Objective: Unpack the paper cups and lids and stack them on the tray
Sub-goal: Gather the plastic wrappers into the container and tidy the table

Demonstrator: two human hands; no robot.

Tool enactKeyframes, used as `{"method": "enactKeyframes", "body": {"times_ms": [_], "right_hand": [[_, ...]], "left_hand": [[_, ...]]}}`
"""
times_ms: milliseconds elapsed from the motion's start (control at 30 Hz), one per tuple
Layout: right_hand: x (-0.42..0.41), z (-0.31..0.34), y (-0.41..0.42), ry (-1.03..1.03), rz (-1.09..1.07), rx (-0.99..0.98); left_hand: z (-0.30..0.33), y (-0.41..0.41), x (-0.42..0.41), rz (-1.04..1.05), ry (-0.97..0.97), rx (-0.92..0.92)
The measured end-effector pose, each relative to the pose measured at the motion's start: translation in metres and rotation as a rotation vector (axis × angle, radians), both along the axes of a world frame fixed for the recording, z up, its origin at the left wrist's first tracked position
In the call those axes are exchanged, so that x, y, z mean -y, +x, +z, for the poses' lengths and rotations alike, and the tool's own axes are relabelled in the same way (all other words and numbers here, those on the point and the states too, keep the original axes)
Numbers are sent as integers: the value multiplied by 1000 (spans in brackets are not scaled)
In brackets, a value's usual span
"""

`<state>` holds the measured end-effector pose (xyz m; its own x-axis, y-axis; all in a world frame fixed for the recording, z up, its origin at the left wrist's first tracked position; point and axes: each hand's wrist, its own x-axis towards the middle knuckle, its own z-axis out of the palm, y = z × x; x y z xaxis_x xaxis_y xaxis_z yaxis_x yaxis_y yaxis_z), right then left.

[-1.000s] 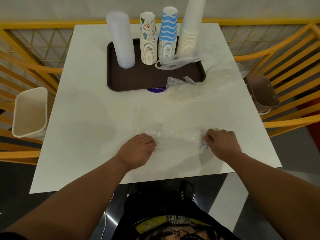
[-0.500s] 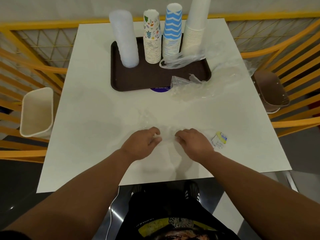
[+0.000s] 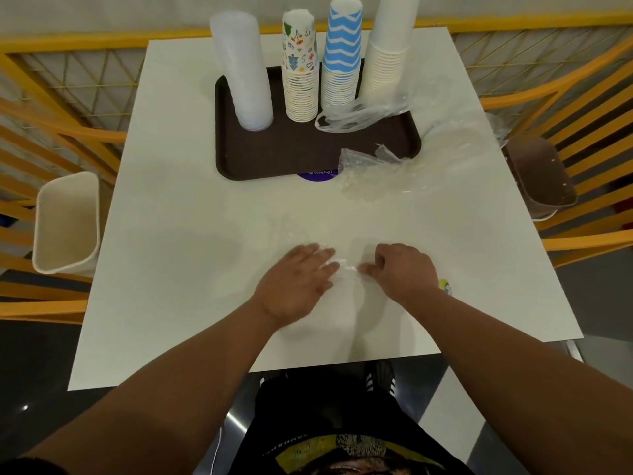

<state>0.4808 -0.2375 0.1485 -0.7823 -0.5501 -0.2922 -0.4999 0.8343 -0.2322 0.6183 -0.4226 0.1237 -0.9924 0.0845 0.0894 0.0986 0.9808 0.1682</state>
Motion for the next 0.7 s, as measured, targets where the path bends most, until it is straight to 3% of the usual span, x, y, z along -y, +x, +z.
{"method": "enactKeyframes", "body": {"times_ms": [133, 200, 267, 333, 400, 467, 533, 600, 700], "right_hand": [[-37, -10, -18, -44, 313, -202], [-68, -10, -31, 2, 338, -260], [-93, -5, -40, 116, 189, -229], [-106, -4, -45, 122, -124, -264], [-108, -2, -44, 32, -421, -306], [-96, -2, -39, -143, -456, -404], [-70, -2, -24, -316, -236, -483], [-39, -4, -2, -417, 125, -407], [-13, -16, 29, -309, 457, -213]], "left_hand": [[-15, 11, 6, 14, -68, 242], [-12, 10, 8, 29, -28, 302], [-11, 8, 9, 31, -6, 303], [-11, 8, 8, 33, -1, 295], [-11, 8, 7, 37, -3, 295], [-10, 9, 5, 47, -4, 296], [-10, 8, 3, 61, 14, 280], [-9, 8, 1, 67, 35, 285], [-6, 12, 3, 37, 61, 296]]}}
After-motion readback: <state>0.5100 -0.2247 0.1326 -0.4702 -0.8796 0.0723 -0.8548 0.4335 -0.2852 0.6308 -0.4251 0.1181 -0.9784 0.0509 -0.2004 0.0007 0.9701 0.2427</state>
